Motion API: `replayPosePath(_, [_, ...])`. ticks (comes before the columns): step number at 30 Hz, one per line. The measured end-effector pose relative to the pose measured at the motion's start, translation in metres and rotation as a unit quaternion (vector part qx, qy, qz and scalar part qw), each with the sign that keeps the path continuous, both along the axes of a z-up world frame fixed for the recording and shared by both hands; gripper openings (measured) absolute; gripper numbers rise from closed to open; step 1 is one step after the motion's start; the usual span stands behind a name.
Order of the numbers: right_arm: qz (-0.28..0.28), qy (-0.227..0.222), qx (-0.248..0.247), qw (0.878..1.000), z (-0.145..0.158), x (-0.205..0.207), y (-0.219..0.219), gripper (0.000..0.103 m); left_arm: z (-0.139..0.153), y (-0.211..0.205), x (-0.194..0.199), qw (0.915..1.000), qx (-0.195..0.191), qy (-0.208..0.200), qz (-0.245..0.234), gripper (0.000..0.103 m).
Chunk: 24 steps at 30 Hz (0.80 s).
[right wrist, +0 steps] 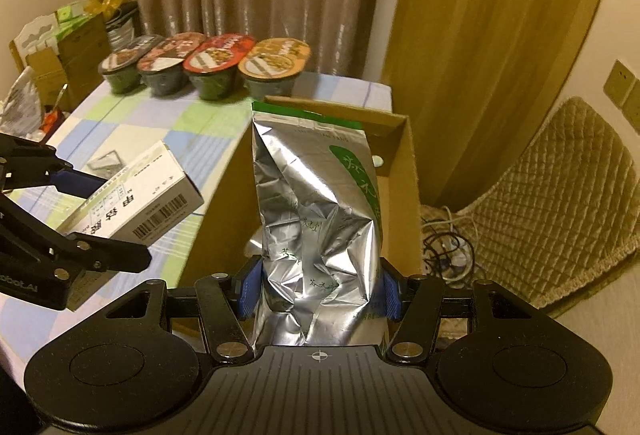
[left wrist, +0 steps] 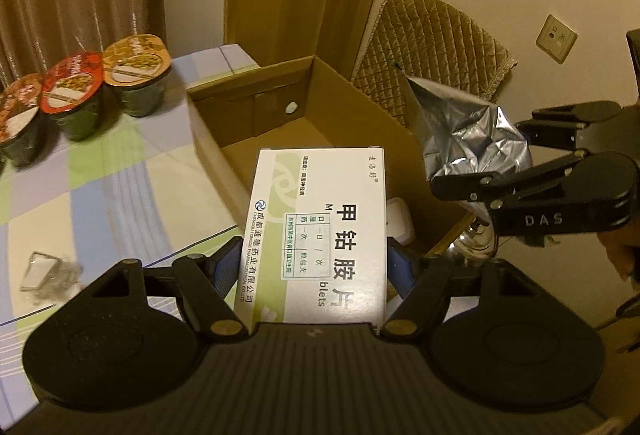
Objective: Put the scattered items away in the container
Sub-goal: 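Carry the medicine box and foil bag with both tools over the cardboard box, then open the left tool dropping the medicine box while the right tool releases the foil bag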
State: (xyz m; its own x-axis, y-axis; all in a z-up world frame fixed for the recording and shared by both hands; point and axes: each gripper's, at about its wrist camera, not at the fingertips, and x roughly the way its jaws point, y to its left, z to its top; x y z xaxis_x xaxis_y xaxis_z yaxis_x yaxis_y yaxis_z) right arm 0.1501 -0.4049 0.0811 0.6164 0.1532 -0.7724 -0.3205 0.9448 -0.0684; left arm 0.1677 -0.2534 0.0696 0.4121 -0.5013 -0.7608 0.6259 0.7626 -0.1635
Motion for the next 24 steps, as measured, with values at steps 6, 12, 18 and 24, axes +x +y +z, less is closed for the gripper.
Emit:
replayPosePath(6, [-0.01,0.007,0.003,1.0,-0.007,0.01,-0.018,0.06,-0.013,-0.026,0.012,0.9999,-0.006,0.012,-0.005,0.069])
replayPosePath(12, [-0.017,0.015,0.003,1.0,-0.015,0.021,-0.031,0.06,-0.026,-0.043,0.023,0.9997,-0.01,0.022,-0.003,0.069])
replayPosePath(18, [-0.024,0.021,0.004,0.999,-0.024,0.031,-0.037,0.06,-0.035,-0.053,0.033,0.9995,-0.013,0.027,0.002,0.069])
replayPosePath(24, [-0.027,0.024,0.003,0.999,-0.027,0.037,-0.039,0.06,-0.037,-0.06,0.043,0.9994,-0.017,0.03,0.009,0.07])
